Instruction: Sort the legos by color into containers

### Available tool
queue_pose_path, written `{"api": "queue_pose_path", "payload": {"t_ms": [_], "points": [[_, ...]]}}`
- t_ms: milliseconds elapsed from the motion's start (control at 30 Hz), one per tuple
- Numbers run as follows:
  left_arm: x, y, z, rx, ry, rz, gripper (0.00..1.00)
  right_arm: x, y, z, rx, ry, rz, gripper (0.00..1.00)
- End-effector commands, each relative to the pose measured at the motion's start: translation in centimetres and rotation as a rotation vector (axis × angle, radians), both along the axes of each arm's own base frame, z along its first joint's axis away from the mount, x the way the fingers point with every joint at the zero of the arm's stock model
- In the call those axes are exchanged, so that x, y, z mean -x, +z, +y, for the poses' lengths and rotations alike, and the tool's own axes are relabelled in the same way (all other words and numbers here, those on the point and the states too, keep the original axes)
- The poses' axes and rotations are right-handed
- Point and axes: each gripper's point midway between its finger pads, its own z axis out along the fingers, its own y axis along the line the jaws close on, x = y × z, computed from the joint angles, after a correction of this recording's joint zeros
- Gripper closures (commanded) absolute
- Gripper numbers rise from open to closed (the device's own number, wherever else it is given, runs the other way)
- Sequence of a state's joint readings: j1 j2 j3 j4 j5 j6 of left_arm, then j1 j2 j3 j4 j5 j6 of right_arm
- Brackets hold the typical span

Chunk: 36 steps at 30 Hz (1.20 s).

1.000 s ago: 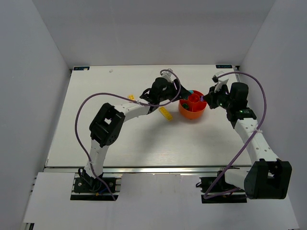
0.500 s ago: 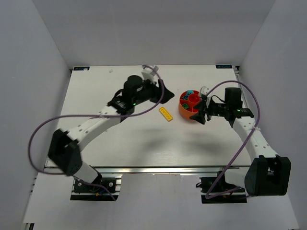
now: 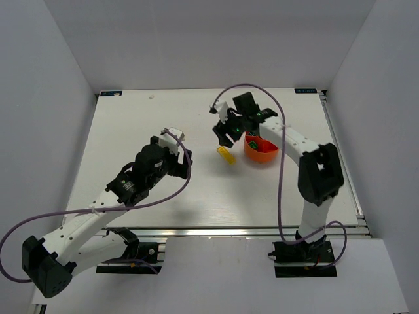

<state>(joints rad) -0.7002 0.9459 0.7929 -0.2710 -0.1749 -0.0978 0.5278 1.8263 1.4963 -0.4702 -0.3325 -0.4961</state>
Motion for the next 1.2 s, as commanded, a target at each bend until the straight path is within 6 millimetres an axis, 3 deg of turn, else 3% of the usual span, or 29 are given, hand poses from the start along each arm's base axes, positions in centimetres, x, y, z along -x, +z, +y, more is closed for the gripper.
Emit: {"api": "queue_pose_path", "payload": {"t_ms": [0, 33, 67, 200, 367, 600, 733, 1067, 1100, 1133, 1167], "points": [[-0.7, 2.0, 3.8, -0.065, 0.151, -0.101, 0.02, -3.2, -0.7, 0.3, 0.082, -0.211, 0.032, 0.27], [-0.7, 2.4, 3.9, -0.054, 0.152, -0.113, 0.02, -3.9, 0.3, 1.6, 0.081, -0.217, -0.002, 0.26], [-0.7, 2.4, 4.2, -0.055, 0.163, -0.119, 0.02, -4.2, -1.5, 1.8, 0.116, -0.234, 0.034, 0.26], [-0.7, 2.8, 4.8, -0.058, 0.193, -0.135, 0.02, -5.3, -3.4, 2.0, 0.146, -0.301, 0.059, 0.23], [-0.8, 2.5, 4.8, -0.068, 0.193, -0.129, 0.02, -4.5, -5.8, 1.8, 0.174, -0.299, 0.131, 0.15], [-0.8, 2.2, 4.7, -0.077, 0.190, -0.117, 0.02, -2.8, -8.7, 1.3, 0.199, -0.286, 0.205, 0.19], [-0.8, 2.2, 4.8, -0.077, 0.193, -0.119, 0.02, -2.6, -10.8, 1.1, 0.223, -0.283, 0.237, 0.27], [-0.9, 2.0, 4.8, -0.085, 0.197, -0.115, 0.02, -2.0, -13.3, 0.7, 0.261, -0.284, 0.271, 0.46], [-0.9, 1.9, 4.9, -0.087, 0.199, -0.114, 0.02, -1.9, -13.6, 0.5, 0.264, -0.286, 0.280, 0.52], [-0.9, 2.0, 4.9, -0.086, 0.199, -0.115, 0.02, -1.7, -13.9, 0.4, 0.270, -0.285, 0.289, 0.67], [-0.9, 2.0, 4.9, -0.085, 0.200, -0.117, 0.02, -1.6, -14.0, 0.3, 0.272, -0.284, 0.291, 0.75]]}}
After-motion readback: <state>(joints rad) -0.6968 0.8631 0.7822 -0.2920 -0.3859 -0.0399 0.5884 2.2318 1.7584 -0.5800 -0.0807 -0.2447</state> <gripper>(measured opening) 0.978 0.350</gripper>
